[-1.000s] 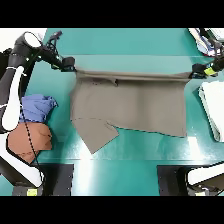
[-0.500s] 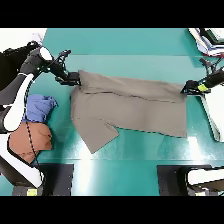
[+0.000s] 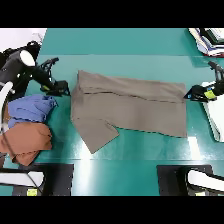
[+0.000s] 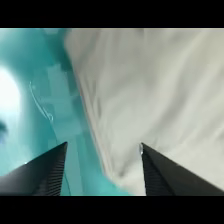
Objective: Fold the shirts.
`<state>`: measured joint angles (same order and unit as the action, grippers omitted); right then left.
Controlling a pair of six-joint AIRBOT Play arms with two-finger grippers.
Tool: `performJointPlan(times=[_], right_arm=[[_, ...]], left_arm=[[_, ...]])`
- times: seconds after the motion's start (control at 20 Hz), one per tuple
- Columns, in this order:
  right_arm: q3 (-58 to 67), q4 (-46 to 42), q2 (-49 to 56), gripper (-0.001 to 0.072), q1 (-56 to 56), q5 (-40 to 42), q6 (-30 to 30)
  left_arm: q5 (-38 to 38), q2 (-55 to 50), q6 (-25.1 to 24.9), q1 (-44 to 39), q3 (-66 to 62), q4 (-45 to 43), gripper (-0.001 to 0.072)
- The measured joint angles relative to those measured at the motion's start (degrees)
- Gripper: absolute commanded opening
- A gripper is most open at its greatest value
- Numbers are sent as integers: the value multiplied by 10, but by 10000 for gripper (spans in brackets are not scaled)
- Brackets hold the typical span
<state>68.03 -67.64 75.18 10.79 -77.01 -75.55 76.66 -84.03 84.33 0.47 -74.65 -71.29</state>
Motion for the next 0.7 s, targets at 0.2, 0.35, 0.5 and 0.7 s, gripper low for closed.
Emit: performJointPlan(times=[0.2,0.35,0.5,0.7], right_arm=[[-54,5,-79,448,31,0,2],[-70,6,-115,448,51,1,2],[-76,7,-135,448,58,1,2],[-78,7,-145,448,62,-1,2]], left_arm=[[-40,113,8,-1,194,46,540],[-80,178,9,-1,309,96,540],[-114,213,4,-2,388,143,539],[-169,229,-12,-45,437,193,538]])
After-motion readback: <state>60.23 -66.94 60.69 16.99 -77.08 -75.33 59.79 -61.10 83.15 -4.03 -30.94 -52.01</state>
